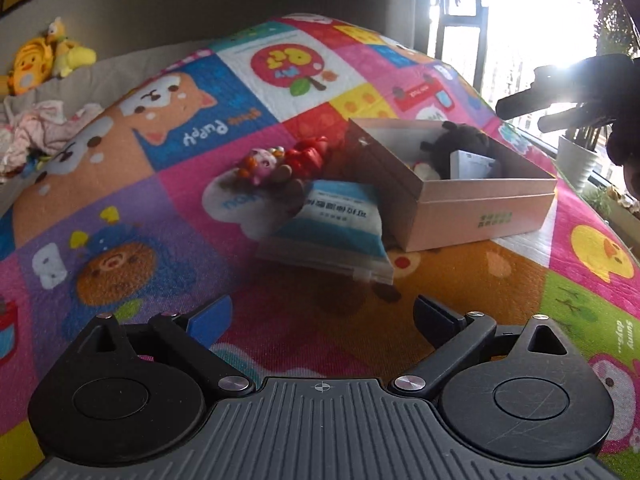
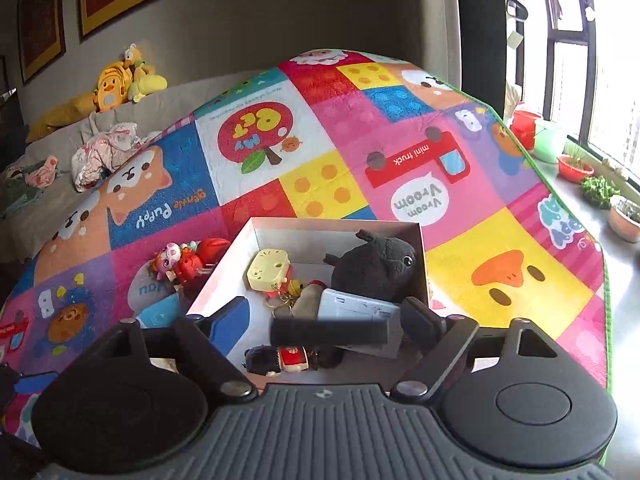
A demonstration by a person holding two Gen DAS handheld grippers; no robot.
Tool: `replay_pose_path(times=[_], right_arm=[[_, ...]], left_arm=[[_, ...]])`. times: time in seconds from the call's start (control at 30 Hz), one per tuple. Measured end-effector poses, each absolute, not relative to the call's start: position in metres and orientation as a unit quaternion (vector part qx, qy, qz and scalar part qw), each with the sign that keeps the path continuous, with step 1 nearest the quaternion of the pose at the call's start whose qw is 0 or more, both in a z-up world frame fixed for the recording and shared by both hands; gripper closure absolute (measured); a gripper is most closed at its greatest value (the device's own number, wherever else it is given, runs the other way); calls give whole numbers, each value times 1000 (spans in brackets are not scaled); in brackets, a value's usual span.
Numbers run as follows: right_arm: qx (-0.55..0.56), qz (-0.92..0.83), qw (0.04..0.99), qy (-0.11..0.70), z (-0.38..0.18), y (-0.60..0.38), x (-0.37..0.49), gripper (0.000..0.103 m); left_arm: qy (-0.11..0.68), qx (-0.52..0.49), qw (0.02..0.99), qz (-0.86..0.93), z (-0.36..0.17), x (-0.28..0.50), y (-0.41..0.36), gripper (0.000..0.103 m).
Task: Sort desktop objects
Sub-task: 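Carry both items over the pink box and release them inside, then grasp the red toy with the right tool while the left tool reaches the blue wipes packet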
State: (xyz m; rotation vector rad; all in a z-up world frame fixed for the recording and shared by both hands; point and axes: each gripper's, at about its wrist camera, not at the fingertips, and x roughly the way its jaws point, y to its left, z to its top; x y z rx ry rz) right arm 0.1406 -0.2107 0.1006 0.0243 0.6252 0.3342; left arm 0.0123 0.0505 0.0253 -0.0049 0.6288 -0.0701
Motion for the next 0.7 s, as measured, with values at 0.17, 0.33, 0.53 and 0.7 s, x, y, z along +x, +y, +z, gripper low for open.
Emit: replay_pose_path(times=[0.17,0.33,0.53,0.7], right_arm=[[-4,158,940,303,109,-201,136,18],[-29,171,936,305,107,-183,124,18],[-47,212,931,295,123,-153,116,17],[-68,253,912,315,130,-98,156,17]], left_arm=[[303,4,951,-52,24,25,46,2],[276,57,958,-46,25,63,27,2],[287,60,955,-46,16,87,24,7],[274,64,958,-48,16,76,28,49]])
